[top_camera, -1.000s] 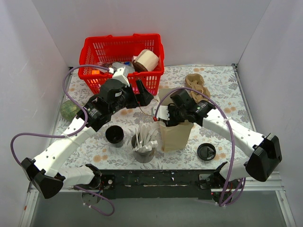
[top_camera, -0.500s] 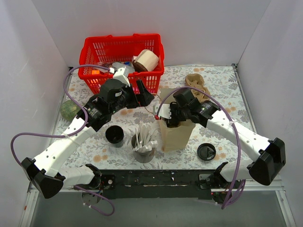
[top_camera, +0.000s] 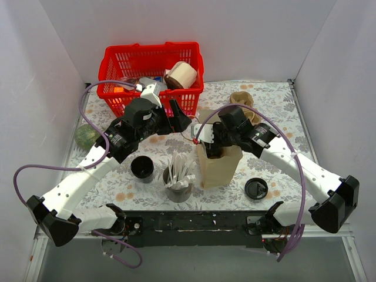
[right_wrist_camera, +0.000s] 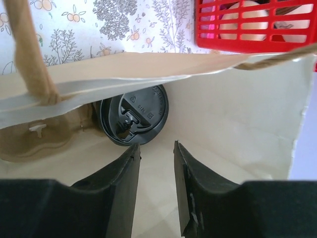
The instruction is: Pack the takeout coffee
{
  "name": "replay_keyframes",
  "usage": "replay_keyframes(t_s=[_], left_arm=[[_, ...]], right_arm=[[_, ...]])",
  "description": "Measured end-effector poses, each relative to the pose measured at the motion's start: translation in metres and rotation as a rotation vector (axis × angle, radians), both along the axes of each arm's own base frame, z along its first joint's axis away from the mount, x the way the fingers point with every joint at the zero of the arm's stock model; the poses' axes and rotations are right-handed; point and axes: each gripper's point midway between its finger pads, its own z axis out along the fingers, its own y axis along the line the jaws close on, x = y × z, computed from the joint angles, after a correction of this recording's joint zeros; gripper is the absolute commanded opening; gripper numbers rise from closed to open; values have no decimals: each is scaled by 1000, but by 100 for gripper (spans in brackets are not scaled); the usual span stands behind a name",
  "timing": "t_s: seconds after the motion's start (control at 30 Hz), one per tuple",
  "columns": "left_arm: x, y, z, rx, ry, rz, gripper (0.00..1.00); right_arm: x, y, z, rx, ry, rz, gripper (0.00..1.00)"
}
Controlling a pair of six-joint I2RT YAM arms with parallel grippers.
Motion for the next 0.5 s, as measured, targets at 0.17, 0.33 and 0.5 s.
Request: replay_keyframes(t_s=[0.17, 0.33, 0.5], left_arm=[[0, 0, 0, 0, 0, 0, 98], [0, 0, 0, 0, 0, 1, 98], [1, 3, -2, 9, 5, 16, 98]], right_arm=[[0, 1, 24, 50, -42, -1, 48], [-2, -1, 53, 118, -103, -4, 54], [-6, -3, 89, 232, -177, -24, 61]])
